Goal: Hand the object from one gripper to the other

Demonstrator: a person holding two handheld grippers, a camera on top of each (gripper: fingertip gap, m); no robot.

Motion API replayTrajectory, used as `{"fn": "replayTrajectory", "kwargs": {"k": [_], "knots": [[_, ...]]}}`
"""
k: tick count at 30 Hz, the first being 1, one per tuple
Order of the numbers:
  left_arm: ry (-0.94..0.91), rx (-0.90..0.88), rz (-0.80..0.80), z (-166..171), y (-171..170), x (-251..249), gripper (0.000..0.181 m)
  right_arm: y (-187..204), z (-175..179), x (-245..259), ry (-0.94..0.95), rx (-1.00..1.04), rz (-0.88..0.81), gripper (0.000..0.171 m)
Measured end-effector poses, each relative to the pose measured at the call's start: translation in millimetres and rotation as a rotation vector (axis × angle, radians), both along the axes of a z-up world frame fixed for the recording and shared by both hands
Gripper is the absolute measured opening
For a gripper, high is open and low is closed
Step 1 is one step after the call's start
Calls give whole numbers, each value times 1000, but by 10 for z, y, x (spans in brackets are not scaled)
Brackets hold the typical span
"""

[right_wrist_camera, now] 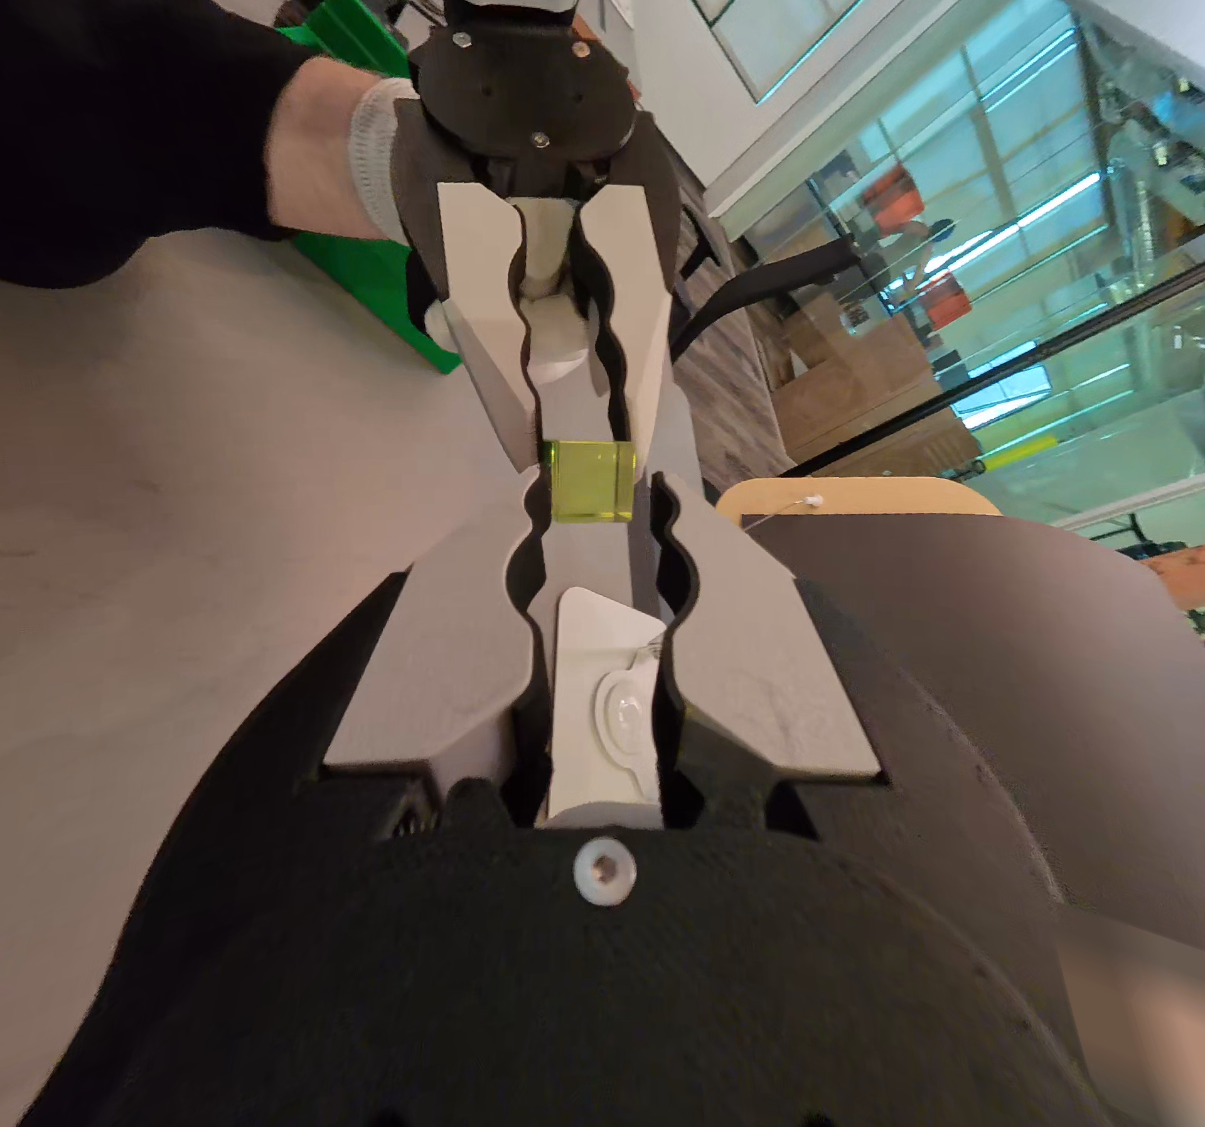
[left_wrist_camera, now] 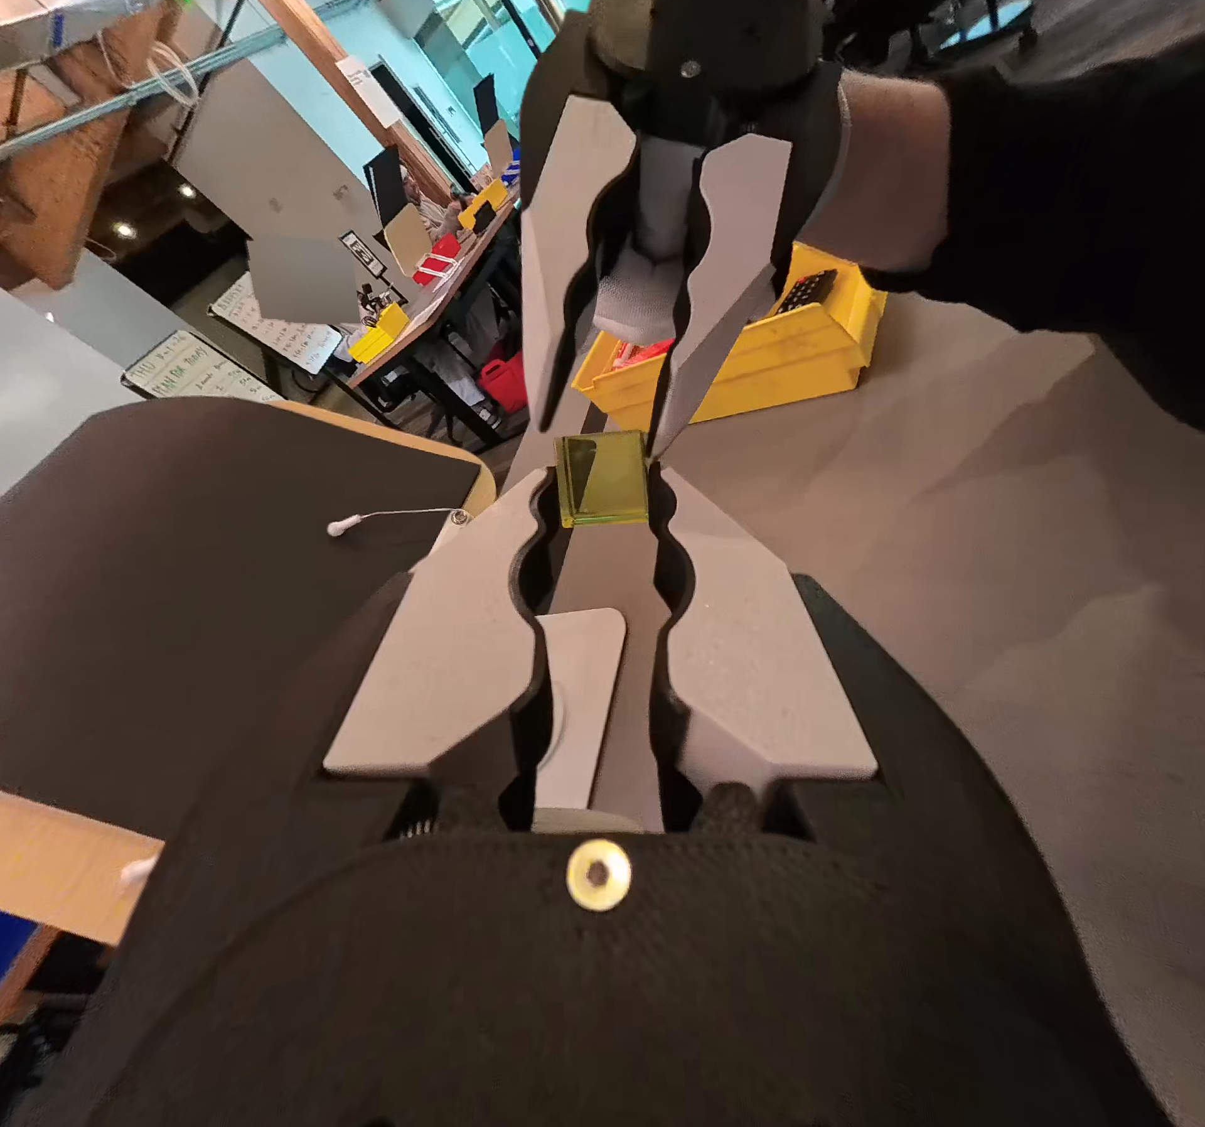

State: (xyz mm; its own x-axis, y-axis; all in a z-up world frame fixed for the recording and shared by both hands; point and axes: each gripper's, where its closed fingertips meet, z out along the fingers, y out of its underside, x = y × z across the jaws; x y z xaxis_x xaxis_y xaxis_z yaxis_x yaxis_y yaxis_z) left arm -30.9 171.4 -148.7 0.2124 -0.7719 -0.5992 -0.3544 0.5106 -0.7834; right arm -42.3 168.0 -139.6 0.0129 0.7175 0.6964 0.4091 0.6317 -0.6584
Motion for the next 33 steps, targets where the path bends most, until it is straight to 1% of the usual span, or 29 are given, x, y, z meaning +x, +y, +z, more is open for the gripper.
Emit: {"fn": "replayTrajectory", "kwargs": {"k": [2, 5, 9, 13, 14, 19, 33], "knots": [[19, 31, 6, -10, -7, 2, 25, -21, -41, -4, -21, -16, 9, 23], [47, 66, 5, -32, -29, 0, 25, -42, -75, -6, -35, -34, 17, 24], [95, 120, 23, -69, -36, 4, 25, -37, -112, -2, -57, -51, 4, 29], [158, 189, 60, -117, -15, 10, 25, -18, -185, 6, -93, -69, -11, 27], [166, 198, 64, -122, -16, 12, 25, -26, -202, 8, -100, -75, -6, 24], [192, 222, 78, -144, -6, 12, 25, -18, -231, 14, -120, -62, -10, 24], [143, 223, 151, -49, 114, -34, 26, 95, -129, -4, -90, 57, -69, 23]]}}
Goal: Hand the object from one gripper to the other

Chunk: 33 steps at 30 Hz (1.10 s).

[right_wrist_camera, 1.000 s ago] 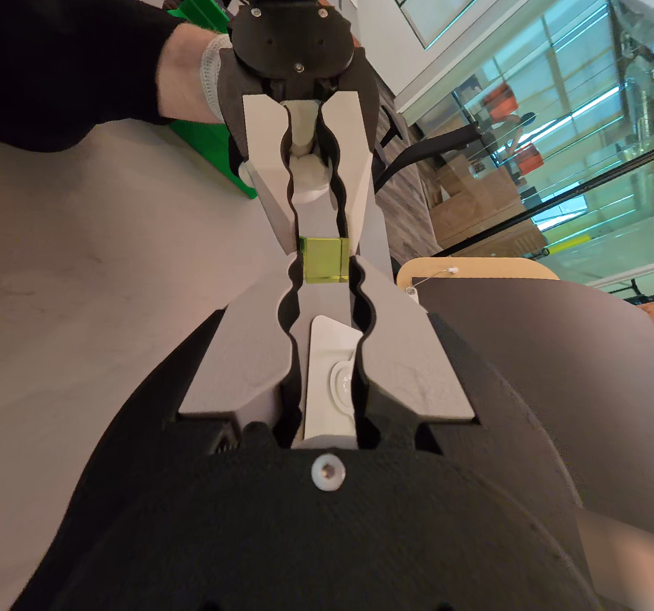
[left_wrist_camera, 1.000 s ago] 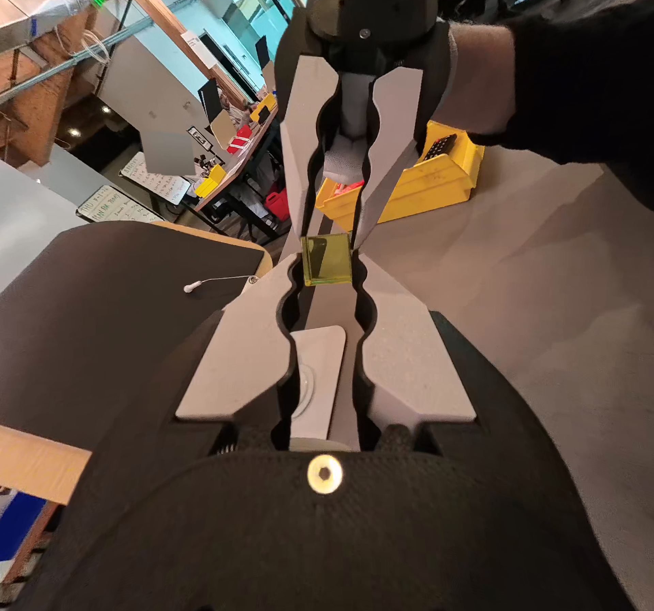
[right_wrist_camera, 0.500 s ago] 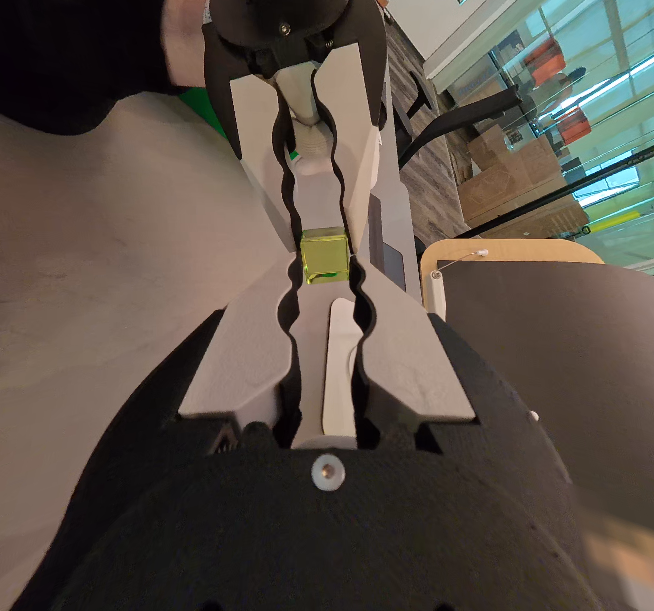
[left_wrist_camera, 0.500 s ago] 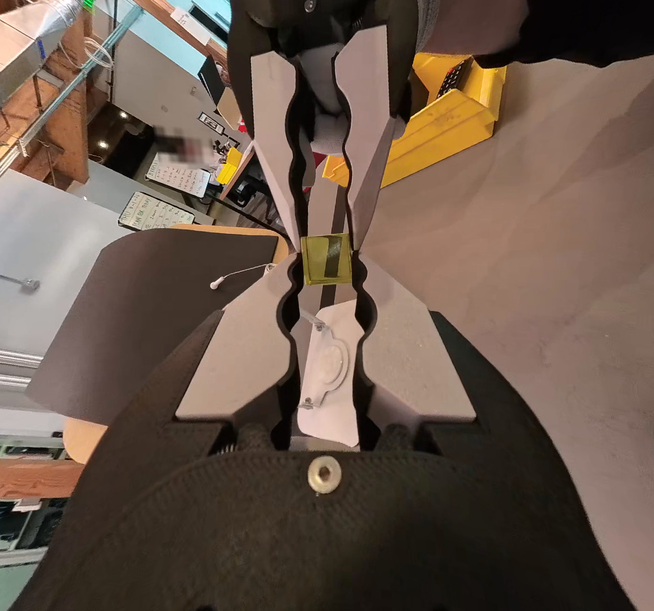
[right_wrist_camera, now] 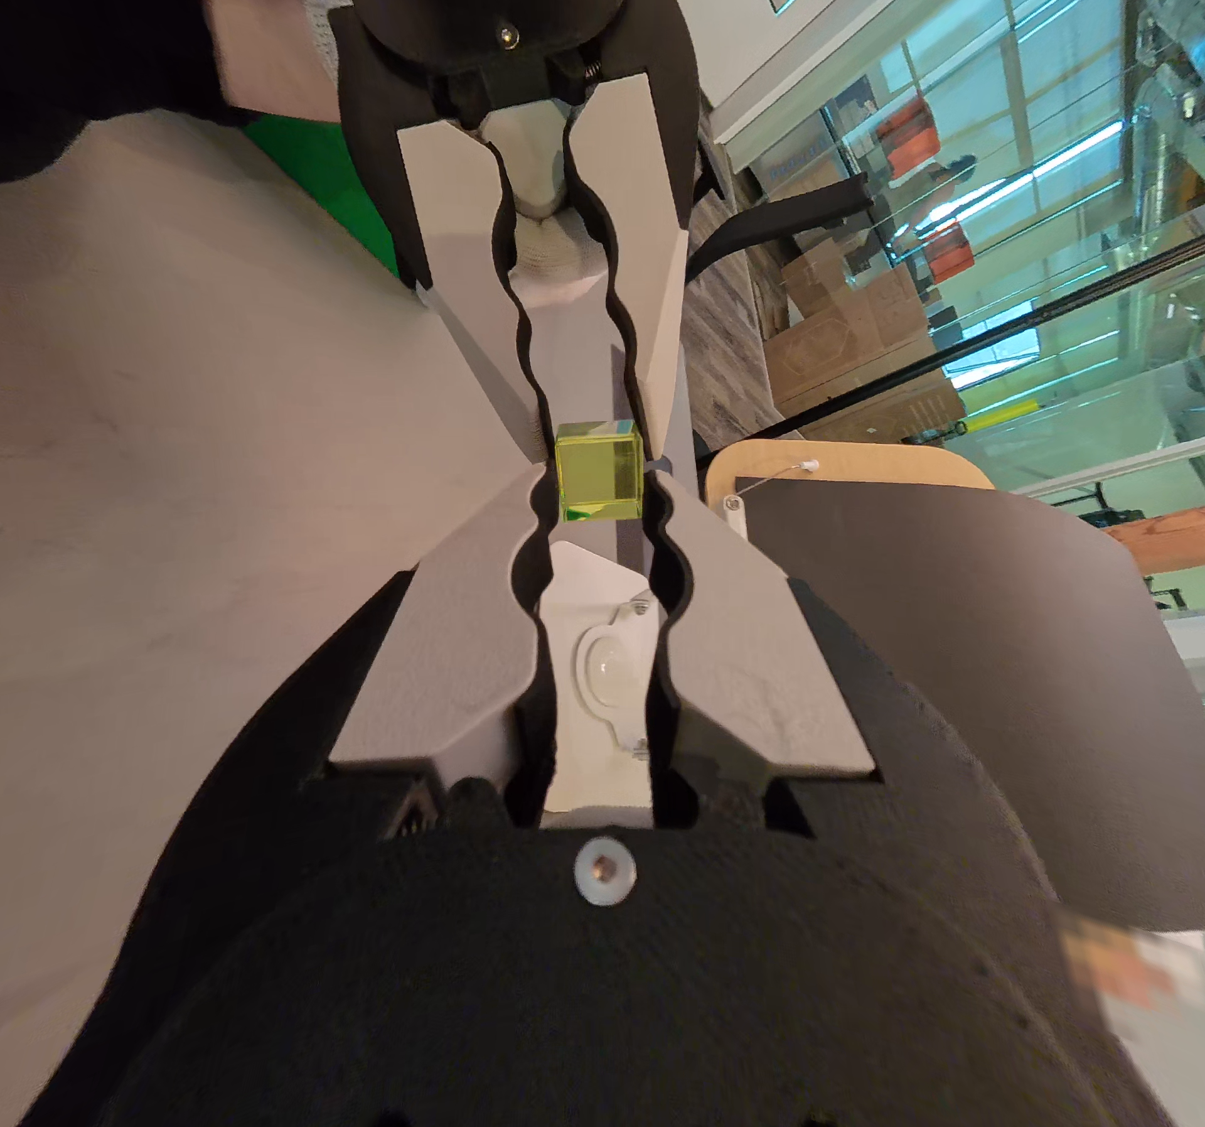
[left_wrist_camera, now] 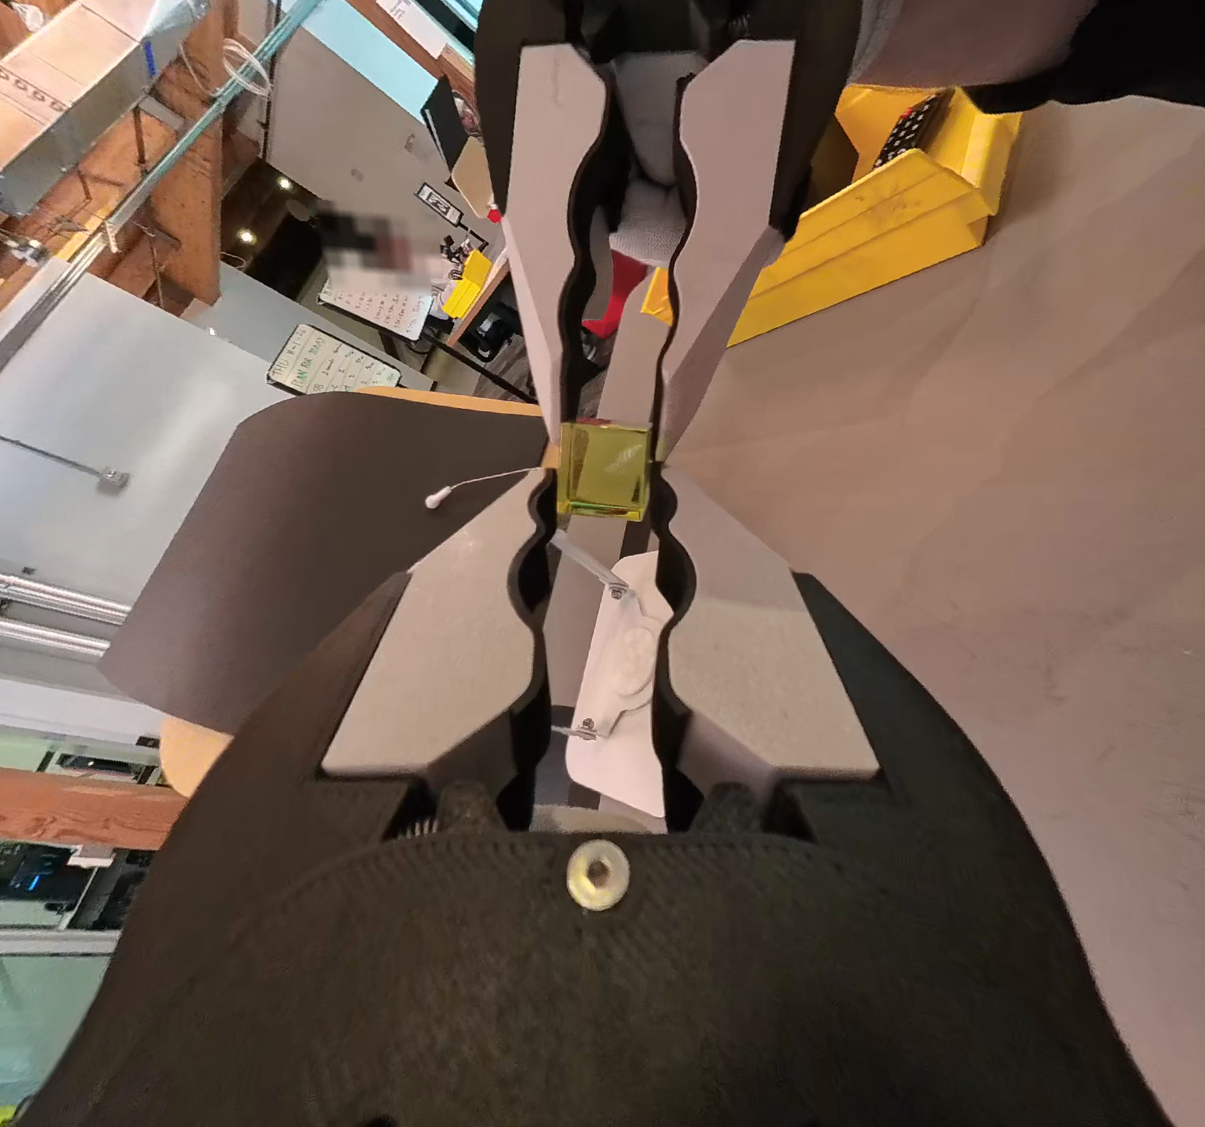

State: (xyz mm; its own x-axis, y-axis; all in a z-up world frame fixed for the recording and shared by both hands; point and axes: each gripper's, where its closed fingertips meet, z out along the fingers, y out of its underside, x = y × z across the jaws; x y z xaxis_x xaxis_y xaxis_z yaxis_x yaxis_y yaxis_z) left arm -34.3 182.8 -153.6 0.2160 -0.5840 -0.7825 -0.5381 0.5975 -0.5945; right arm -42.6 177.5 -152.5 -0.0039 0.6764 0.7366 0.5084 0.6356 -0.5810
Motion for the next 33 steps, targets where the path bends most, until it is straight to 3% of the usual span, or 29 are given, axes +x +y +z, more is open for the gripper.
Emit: {"fn": "replayTrajectory", "kwargs": {"k": [6, 15, 26, 33], "knots": [[-102, -60, 112, 119, 225, -171, 32, 218, 253, 33, 76, 210, -134, 23], [-568, -353, 87, 586, 335, -284, 35, 430, 499, -83, 151, 661, -331, 22], [-545, -342, 109, 514, 342, -191, 29, 428, 498, -189, 156, 776, -376, 23], [-483, -285, 155, 450, 393, -218, 24, 452, 402, -208, 120, 698, -340, 24]]}}
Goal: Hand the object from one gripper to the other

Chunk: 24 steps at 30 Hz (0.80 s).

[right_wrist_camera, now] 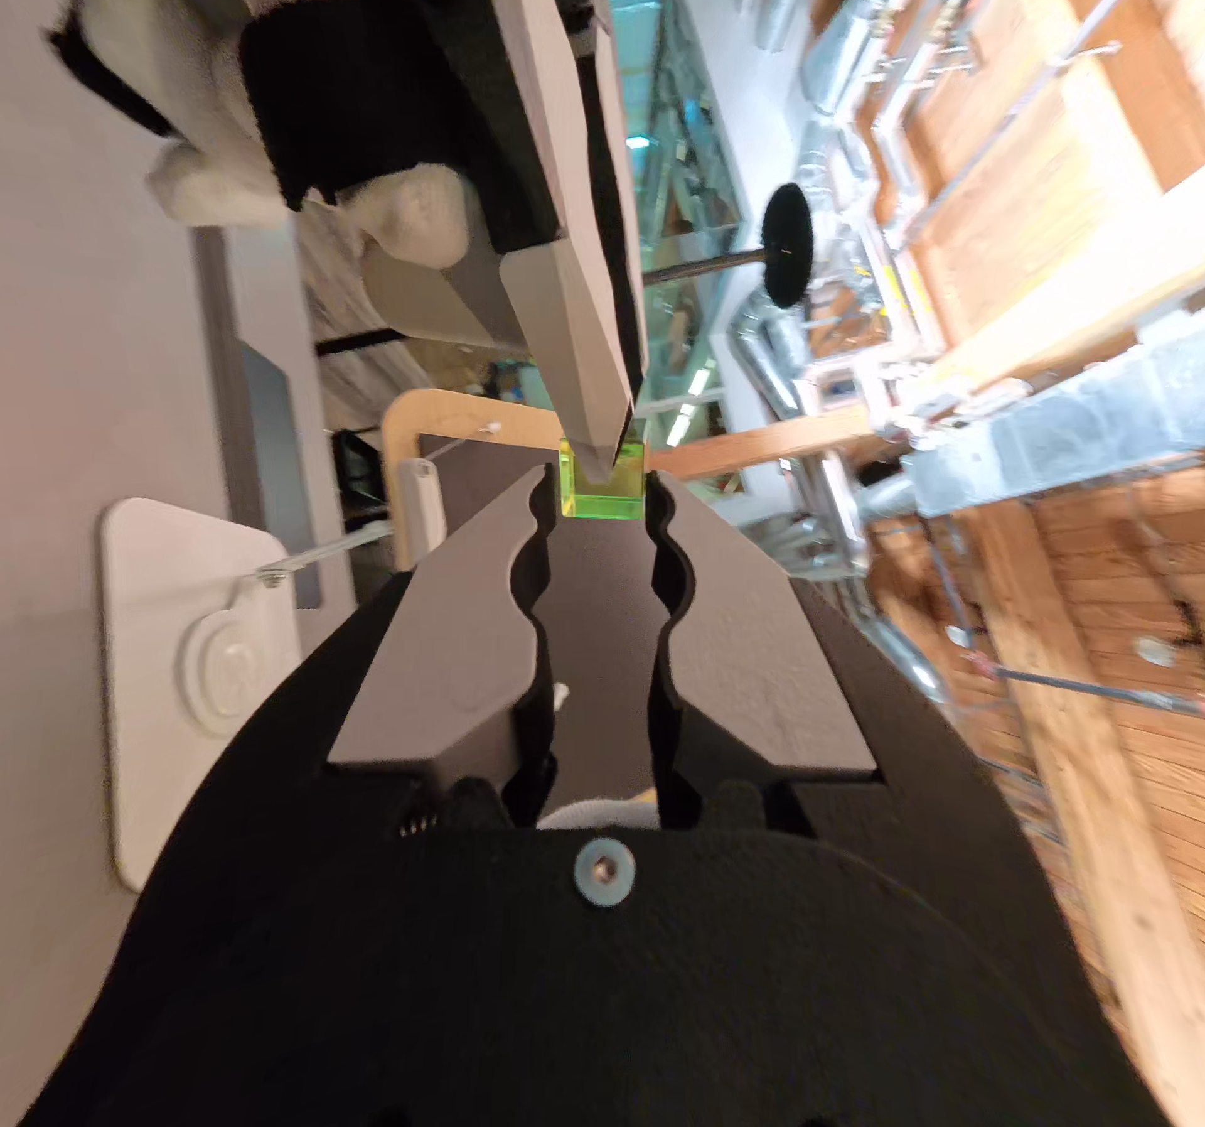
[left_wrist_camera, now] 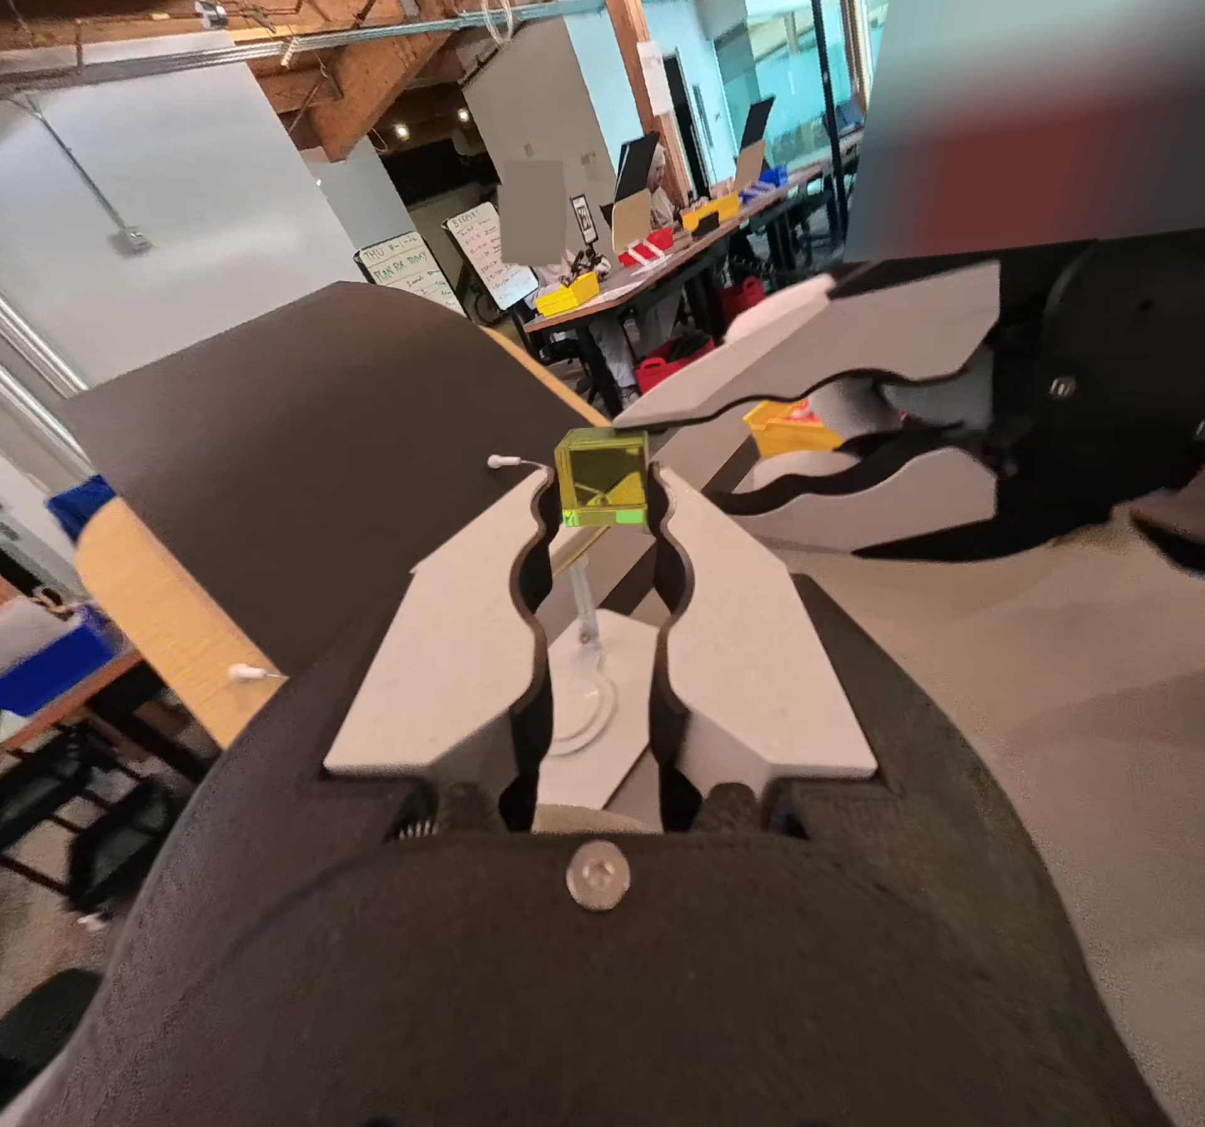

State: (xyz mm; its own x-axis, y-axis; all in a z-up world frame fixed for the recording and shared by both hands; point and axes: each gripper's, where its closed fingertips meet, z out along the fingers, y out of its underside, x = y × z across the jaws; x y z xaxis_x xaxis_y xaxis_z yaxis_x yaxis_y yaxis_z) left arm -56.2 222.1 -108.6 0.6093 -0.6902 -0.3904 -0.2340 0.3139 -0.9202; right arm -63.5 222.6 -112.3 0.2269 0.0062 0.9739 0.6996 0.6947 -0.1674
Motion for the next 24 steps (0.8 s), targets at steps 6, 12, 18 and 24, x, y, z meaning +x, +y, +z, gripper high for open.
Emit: {"fn": "replayTrajectory", "kwargs": {"k": [6, 12, 18, 24], "knots": [[169, 170, -58, -49, -180, 56, 24, -111, -131, 152, 61, -487, 240, 40], [3, 93, -341, 15, -503, 180, 24, -412, 74, 243, 292, -829, 686, 34], [-120, 34, -509, 47, -655, 201, 24, -620, 57, 168, 323, -994, 899, 27], [-156, 30, -526, 75, -656, 176, 25, -640, 86, 142, 357, -1015, 945, 24]]}}
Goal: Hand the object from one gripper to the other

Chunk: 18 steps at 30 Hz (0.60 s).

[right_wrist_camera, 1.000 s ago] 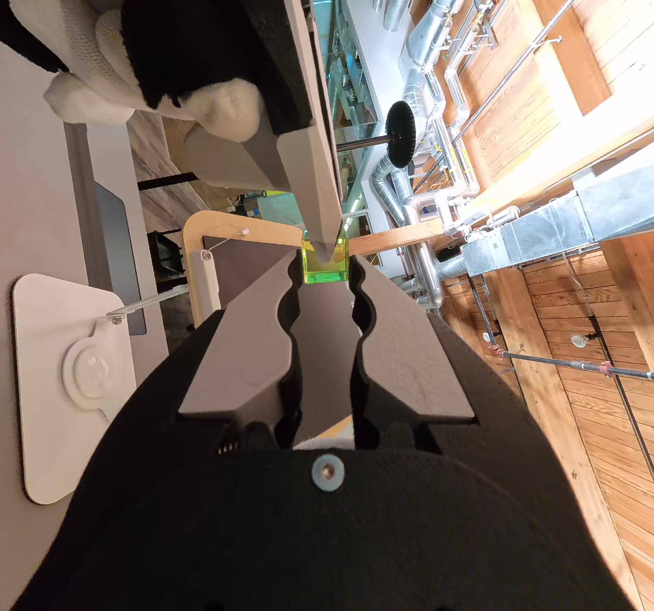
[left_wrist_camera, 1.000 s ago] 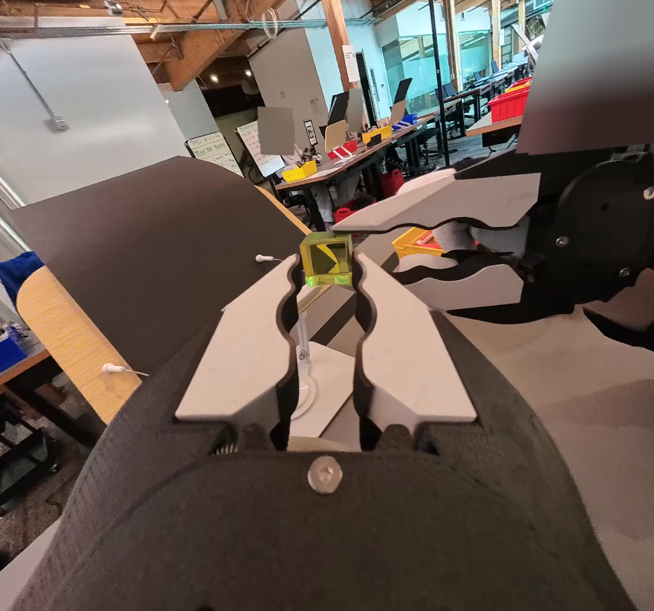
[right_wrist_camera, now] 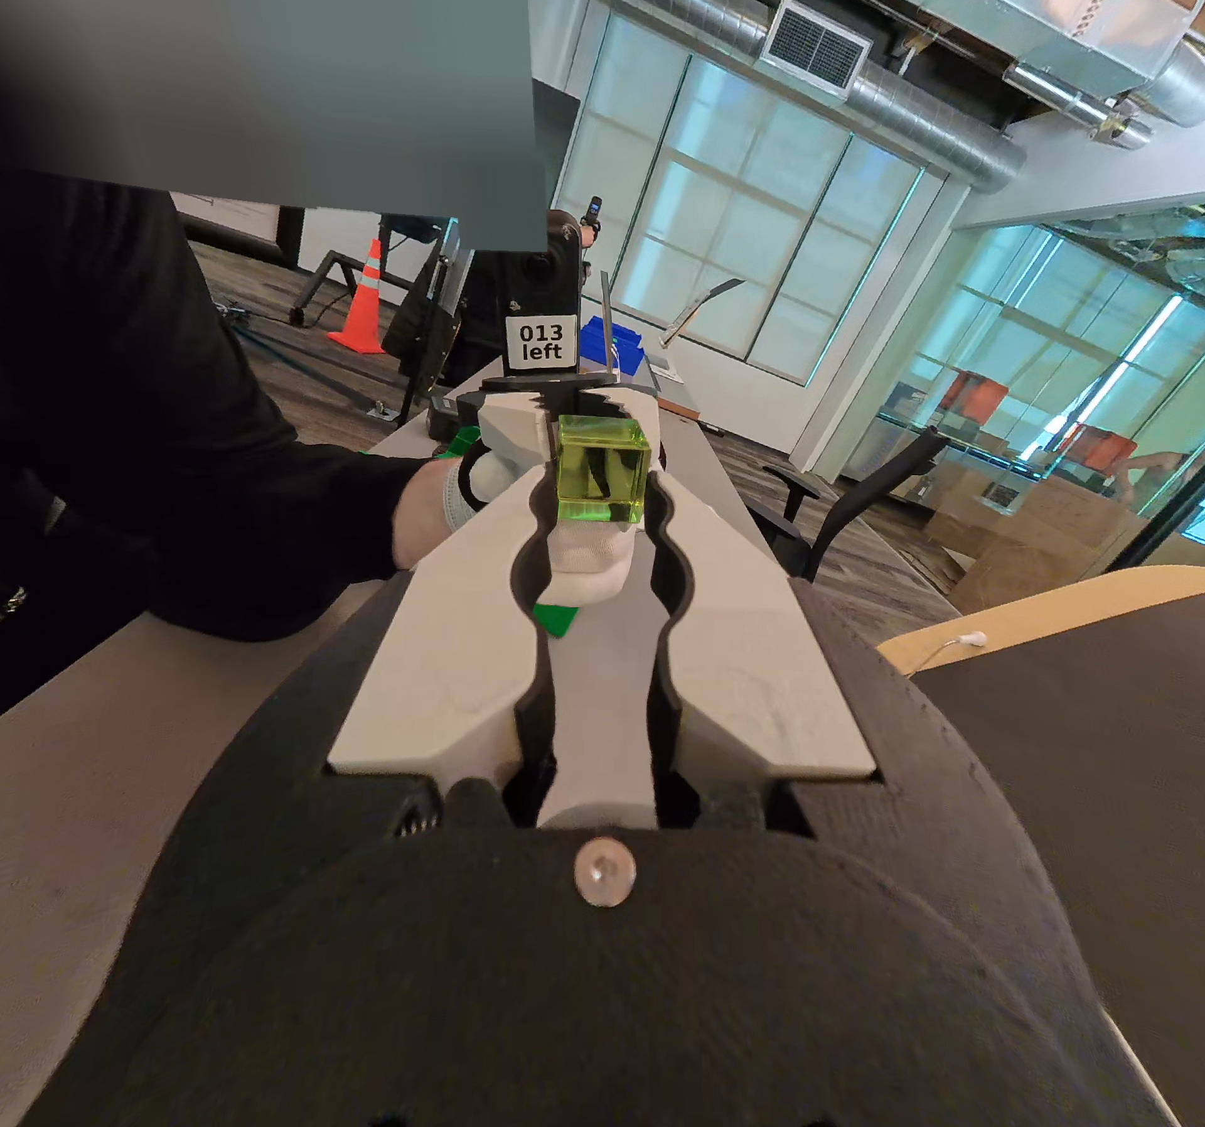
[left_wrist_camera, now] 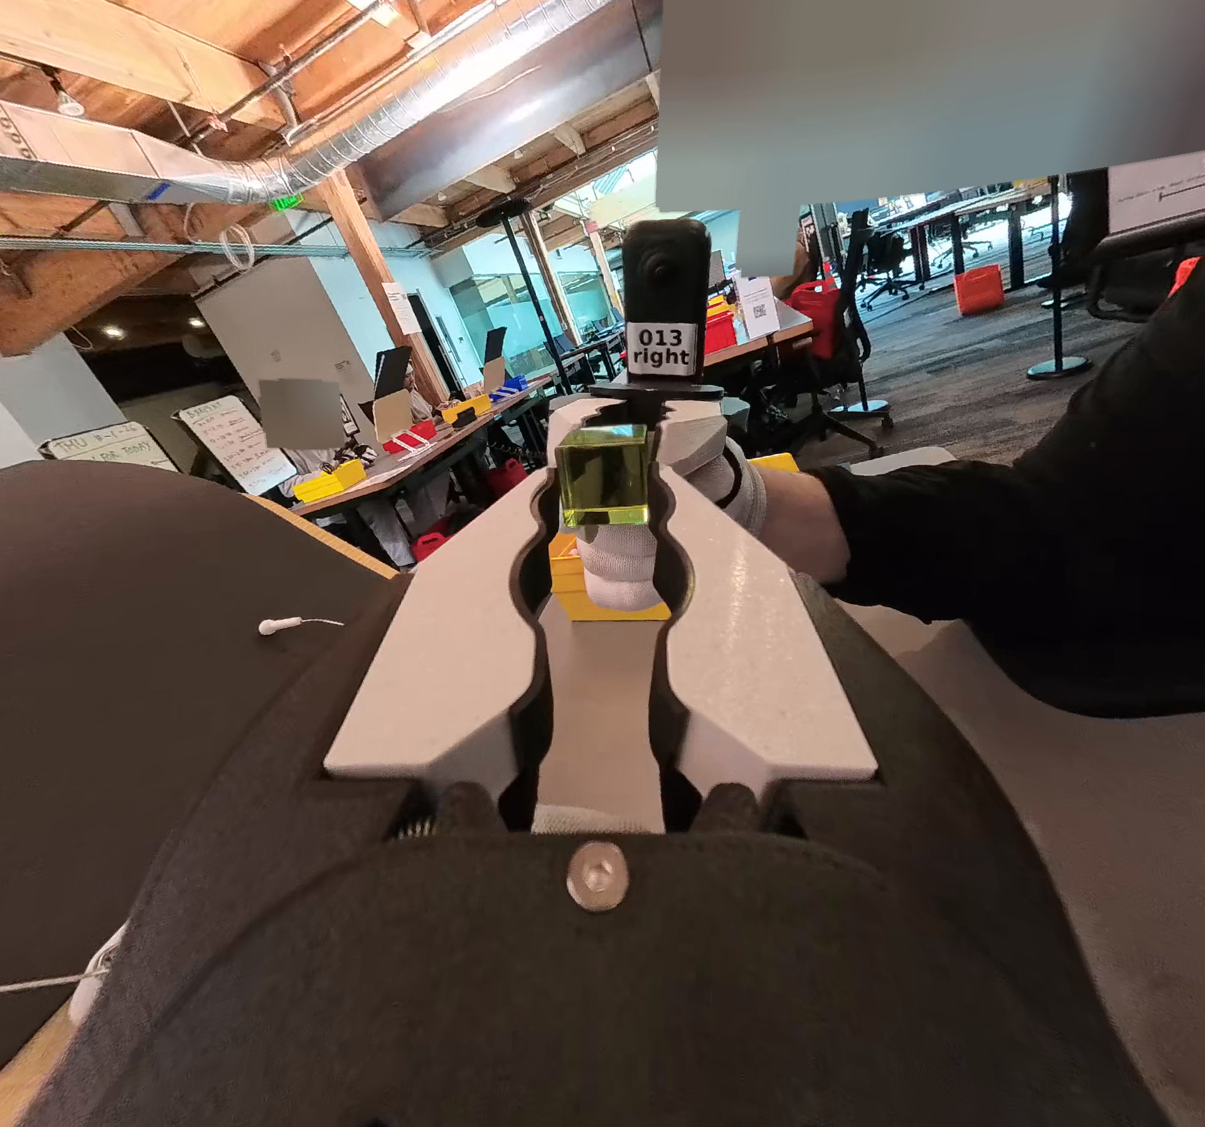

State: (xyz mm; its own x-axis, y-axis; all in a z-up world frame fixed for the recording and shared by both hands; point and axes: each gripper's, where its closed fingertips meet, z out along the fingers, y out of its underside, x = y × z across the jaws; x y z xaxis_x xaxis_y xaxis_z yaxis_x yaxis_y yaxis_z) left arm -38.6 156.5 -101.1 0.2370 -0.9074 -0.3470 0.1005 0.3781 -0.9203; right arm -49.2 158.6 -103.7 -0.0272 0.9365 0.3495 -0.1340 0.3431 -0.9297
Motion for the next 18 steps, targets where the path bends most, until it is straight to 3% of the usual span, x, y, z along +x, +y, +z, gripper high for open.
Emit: {"fn": "replayTrajectory", "kwargs": {"k": [5, 9, 13, 18], "knots": [[-34, -30, 61, 39, 120, -35, 28, 137, 20, 13, -7, 61, -121, 24], [-30, -39, 165, 57, 280, -99, 33, 379, -106, 56, -152, 165, -319, 24], [62, -2, 283, -17, 378, -59, 33, 561, -301, 127, -377, 349, -517, 24], [290, 166, 373, -258, 355, 62, 34, 530, -523, 152, -554, 432, -528, 24]]}}
